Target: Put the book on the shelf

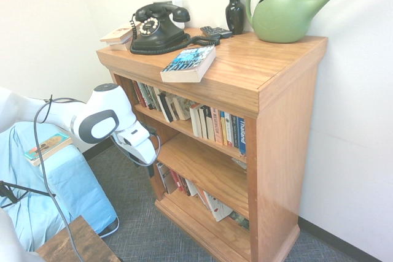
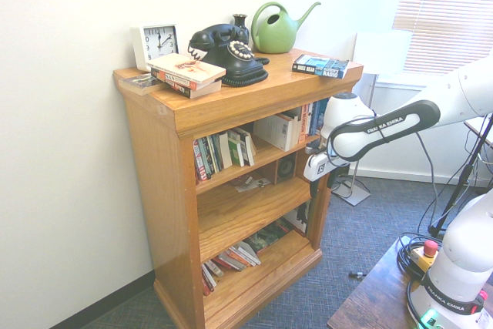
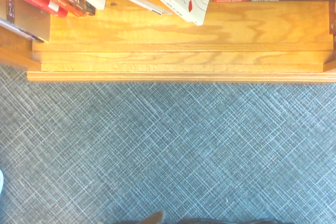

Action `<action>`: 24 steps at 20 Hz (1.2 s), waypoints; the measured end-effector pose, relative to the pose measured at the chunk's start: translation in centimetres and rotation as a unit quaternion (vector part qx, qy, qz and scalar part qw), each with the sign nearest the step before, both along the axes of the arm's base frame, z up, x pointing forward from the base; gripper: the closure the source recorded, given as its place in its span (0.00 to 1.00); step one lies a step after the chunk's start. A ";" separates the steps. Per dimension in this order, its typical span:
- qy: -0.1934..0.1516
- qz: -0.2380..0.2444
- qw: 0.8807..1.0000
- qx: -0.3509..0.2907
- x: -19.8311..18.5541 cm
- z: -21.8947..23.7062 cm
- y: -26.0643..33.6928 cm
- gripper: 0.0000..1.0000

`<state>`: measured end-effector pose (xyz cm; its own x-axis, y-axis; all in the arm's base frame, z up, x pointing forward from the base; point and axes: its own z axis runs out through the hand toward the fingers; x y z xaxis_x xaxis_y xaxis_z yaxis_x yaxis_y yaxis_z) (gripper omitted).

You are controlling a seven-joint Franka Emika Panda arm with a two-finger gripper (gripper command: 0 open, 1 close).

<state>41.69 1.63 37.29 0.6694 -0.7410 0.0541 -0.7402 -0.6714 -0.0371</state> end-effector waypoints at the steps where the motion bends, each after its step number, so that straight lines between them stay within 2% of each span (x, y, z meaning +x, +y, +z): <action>1: 0.001 0.000 1.000 0.000 0.0 -0.1 0.0 0.00; 4: -0.007 0.006 1.000 -0.017 0.2 0.1 -0.6 0.00; 7: -0.036 0.010 0.996 -0.082 -0.1 1.7 -3.5 0.00; 10: -0.072 0.009 0.986 -0.148 -1.7 5.3 -7.0 0.00; 13: -0.106 0.015 0.970 -0.219 -3.5 9.3 -10.0 0.00; 16: -0.139 0.032 0.946 -0.290 -4.6 12.9 -12.8 0.00; 19: -0.168 0.059 0.916 -0.358 -4.6 16.0 -14.6 0.00; 22: -0.193 0.099 0.879 -0.424 -3.9 19.0 -14.9 0.00; 24: -0.212 0.127 0.849 -0.467 -3.2 20.6 -14.2 0.00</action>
<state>38.52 -12.61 57.93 0.5742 -0.0763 0.8152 -0.6203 -0.6904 0.3723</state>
